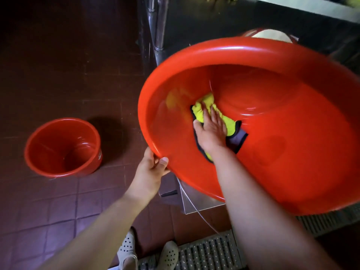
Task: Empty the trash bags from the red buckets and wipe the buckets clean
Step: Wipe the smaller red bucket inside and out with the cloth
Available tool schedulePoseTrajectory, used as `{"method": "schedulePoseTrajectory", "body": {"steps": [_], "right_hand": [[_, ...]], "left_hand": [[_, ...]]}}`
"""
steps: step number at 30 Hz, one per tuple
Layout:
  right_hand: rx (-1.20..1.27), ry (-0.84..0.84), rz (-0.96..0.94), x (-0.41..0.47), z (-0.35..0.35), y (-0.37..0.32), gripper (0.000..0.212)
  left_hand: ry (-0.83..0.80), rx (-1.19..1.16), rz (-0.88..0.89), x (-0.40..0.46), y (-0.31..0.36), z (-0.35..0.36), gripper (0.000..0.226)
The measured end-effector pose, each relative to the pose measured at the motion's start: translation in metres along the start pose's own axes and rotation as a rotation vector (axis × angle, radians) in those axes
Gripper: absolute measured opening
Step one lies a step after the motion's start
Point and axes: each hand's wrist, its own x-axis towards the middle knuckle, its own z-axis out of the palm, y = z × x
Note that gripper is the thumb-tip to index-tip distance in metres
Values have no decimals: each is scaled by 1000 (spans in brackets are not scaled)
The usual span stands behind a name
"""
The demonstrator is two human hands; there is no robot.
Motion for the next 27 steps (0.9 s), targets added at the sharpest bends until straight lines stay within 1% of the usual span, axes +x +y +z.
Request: {"method": "schedulePoseTrajectory", "body": {"steps": [3,6,8,11,14,16,18,20,22,24,25,27], "right_hand": [[119,76,-82,-57,12,-16,60],[207,116,-191,-110,18,-26,64],[238,108,-251,-122,17,-21,63],[246,96,-309,-101,12,-6,62],[138,75,-272,-58,7,7,60],[42,41,-232,-26,4,19,60],[-29,14,-153,4,-2,30,60],[-59,-10,-35,24,-5,36,59],[-63,-10,32,30,-2,35,58],[-70,2,37,29,-1,31,58],[-71,-5,32,28,-1,30,58],[-68,-38,41,26,-4,25,59]], "left_hand": [[-10,0,37,-2,0,2,29],[4,178,143,-2,2,-2,21],[5,274,194,-1,5,-5,18],[41,311,234,2,16,-12,10],[68,389,306,9,36,-25,13],[61,390,344,13,51,-35,20],[52,445,398,16,63,-41,23],[28,463,426,17,69,-41,18],[38,325,375,14,65,-40,17],[39,136,241,9,50,-38,28],[17,78,165,4,40,-35,30],[-30,7,25,-4,19,-29,26]]}}
